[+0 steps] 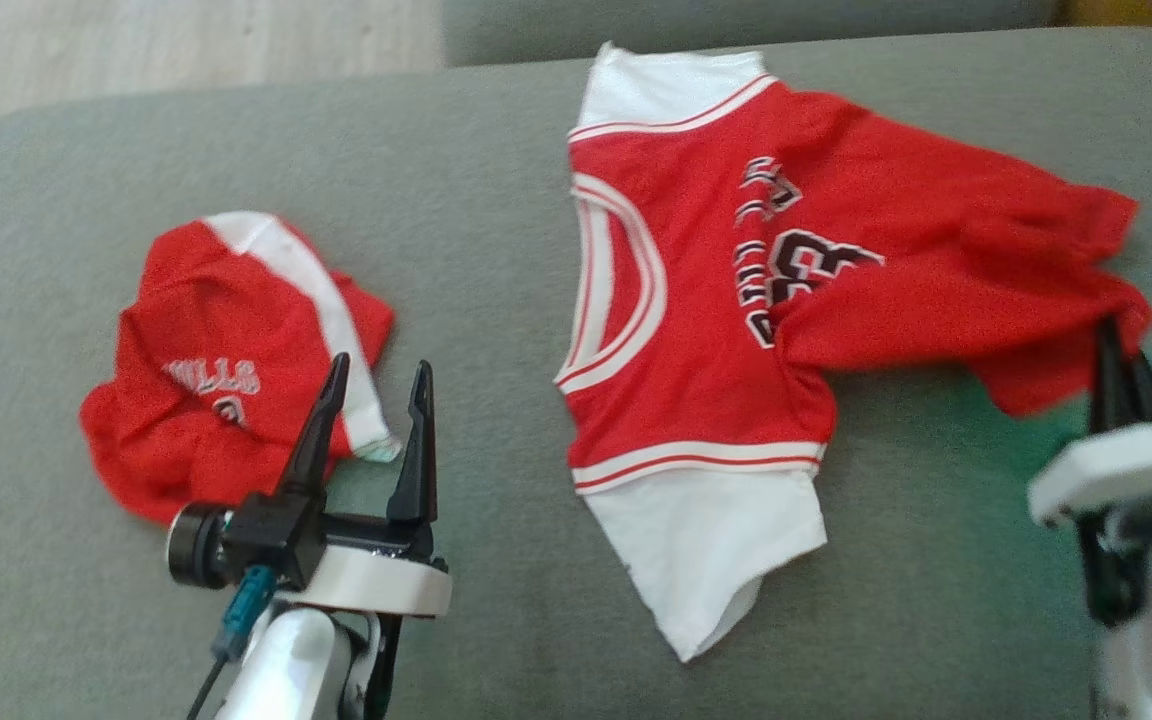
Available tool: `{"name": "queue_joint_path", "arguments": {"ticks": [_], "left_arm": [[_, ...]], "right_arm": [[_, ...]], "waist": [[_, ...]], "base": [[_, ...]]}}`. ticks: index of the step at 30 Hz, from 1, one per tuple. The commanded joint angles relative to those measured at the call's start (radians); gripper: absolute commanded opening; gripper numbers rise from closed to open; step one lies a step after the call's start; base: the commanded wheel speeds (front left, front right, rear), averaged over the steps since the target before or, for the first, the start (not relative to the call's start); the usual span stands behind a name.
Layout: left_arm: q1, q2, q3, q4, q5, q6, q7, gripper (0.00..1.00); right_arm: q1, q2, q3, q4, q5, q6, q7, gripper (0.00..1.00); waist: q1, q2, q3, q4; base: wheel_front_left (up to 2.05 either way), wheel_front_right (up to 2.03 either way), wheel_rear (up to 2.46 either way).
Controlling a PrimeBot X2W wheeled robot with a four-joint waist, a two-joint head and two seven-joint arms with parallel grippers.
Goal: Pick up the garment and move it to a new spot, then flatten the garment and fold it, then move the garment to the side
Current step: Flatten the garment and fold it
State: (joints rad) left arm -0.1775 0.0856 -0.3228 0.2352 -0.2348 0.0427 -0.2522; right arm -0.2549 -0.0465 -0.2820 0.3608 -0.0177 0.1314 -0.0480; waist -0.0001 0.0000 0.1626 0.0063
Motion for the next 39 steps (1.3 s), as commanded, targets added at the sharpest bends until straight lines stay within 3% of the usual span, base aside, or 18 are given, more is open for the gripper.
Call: {"name": "queue_joint_path", "arguments": {"ticks": [1, 7, 12, 13, 14, 19, 26, 30, 39], "left_arm": [[-0.017, 0.000, 0.040, -0.033, 0.014, -0.001, -0.009, 1.00], [-0.003, -0.015, 0.049, -0.028, 0.020, -0.012, -0.009, 1.00], [-0.007, -0.024, 0.051, -0.027, 0.025, -0.018, -0.009, 1.00], [-0.009, -0.025, 0.052, -0.026, 0.026, -0.019, -0.010, 1.00], [-0.011, -0.027, 0.052, -0.025, 0.027, -0.020, -0.010, 1.00], [-0.015, -0.030, 0.052, -0.022, 0.033, -0.026, -0.010, 1.00], [-0.041, -0.033, 0.048, -0.014, 0.047, -0.041, -0.010, 1.00], [-0.061, -0.033, 0.042, -0.005, 0.052, -0.049, -0.010, 1.00], [-0.196, -0.006, 0.024, 0.042, 0.063, -0.104, 0.013, 1.00]], "right_arm": [[-0.002, -0.004, 0.015, -0.062, -0.003, -0.001, 0.011, 0.00], [0.153, -0.004, -0.079, -0.267, 0.002, -0.001, 0.137, 0.00], [0.223, -0.004, -0.181, -0.353, 0.009, -0.001, 0.223, 0.00], [0.228, -0.004, -0.200, -0.362, 0.009, -0.001, 0.231, 0.23], [0.228, -0.004, -0.216, -0.365, 0.015, -0.001, 0.239, 1.00], [0.197, -0.004, -0.213, -0.381, 0.033, -0.001, 0.201, 1.00], [0.163, -0.004, -0.006, -0.454, 0.155, -0.001, -0.004, 1.00], [0.194, -0.004, 0.096, -0.437, 0.213, -0.001, -0.084, 1.00], [0.163, -0.004, 0.183, -0.387, 0.263, -0.001, -0.158, 1.00]], "waist": [[0.0001, 0.0000, -0.030, -0.041], [0.0001, 0.0000, -0.054, -0.096], [0.0001, 0.0000, -0.053, -0.114], [0.0001, 0.0000, -0.053, -0.116], [0.0001, 0.0000, -0.054, -0.117], [0.0001, 0.0000, -0.055, -0.124], [0.0001, 0.0000, -0.042, -0.116], [0.0001, 0.0000, -0.021, -0.112], [0.0001, 0.0000, 0.056, -0.162]], "base": [[0.00, 0.00, 0.00], [0.00, 0.00, 0.00], [0.00, 0.00, 0.00], [0.00, 0.00, 0.00], [0.00, 0.00, 0.00], [0.00, 0.00, 0.00], [0.00, 0.00, 0.00], [0.00, 0.00, 0.00], [0.00, 0.00, 0.00]]}}
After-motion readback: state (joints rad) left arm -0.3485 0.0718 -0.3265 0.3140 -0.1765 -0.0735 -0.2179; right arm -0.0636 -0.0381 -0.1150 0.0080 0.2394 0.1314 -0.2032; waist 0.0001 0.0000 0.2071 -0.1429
